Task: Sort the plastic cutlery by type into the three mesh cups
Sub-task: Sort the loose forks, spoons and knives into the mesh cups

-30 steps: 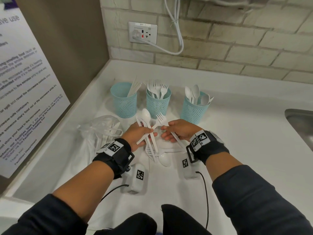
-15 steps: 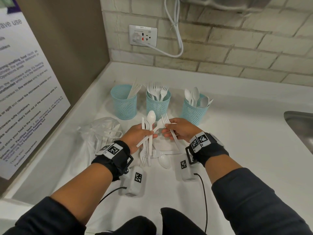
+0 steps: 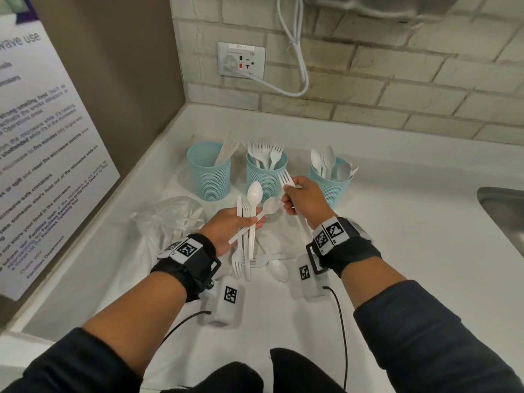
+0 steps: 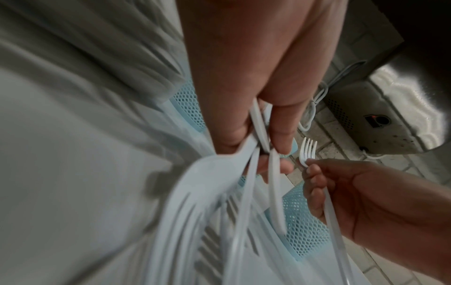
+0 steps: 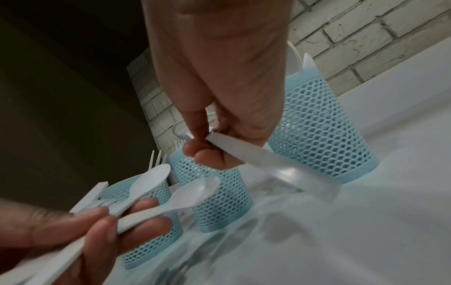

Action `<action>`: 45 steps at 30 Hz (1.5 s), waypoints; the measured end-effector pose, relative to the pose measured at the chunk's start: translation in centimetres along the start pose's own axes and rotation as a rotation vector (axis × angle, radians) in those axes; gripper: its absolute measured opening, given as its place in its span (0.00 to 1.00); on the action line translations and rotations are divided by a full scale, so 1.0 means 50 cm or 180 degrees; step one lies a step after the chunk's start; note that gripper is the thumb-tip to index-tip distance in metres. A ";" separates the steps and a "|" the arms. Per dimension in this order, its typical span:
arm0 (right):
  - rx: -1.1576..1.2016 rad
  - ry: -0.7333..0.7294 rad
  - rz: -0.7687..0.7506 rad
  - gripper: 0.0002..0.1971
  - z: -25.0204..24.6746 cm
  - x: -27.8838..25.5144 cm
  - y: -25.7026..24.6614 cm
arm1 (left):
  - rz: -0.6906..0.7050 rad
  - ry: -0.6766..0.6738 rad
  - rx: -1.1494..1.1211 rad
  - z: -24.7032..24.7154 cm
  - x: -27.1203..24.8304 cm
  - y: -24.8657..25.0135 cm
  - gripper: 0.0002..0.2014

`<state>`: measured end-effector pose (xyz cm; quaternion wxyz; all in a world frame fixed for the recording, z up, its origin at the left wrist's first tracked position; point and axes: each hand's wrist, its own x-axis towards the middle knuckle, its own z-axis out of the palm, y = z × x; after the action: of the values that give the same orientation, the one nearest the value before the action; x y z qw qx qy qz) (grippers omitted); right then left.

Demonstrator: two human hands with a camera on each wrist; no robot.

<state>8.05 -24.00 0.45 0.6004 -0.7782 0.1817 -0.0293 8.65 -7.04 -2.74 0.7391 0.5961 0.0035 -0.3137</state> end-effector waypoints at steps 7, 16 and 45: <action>-0.0012 -0.0289 0.0046 0.04 0.011 -0.004 -0.011 | 0.0036 -0.0156 -0.0234 0.001 -0.001 0.012 0.17; 0.0021 -0.0422 0.0173 0.06 0.019 -0.008 -0.016 | 0.0098 -0.0350 -0.0182 -0.005 -0.001 0.021 0.17; -0.0729 -0.2340 0.0959 0.04 0.005 0.002 0.039 | 0.1140 -0.0066 -0.1226 0.011 -0.008 0.085 0.17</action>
<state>7.75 -24.21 -1.51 0.5325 -0.7633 0.0691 0.3593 10.13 -6.94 1.30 0.8827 0.4323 -0.0500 -0.1775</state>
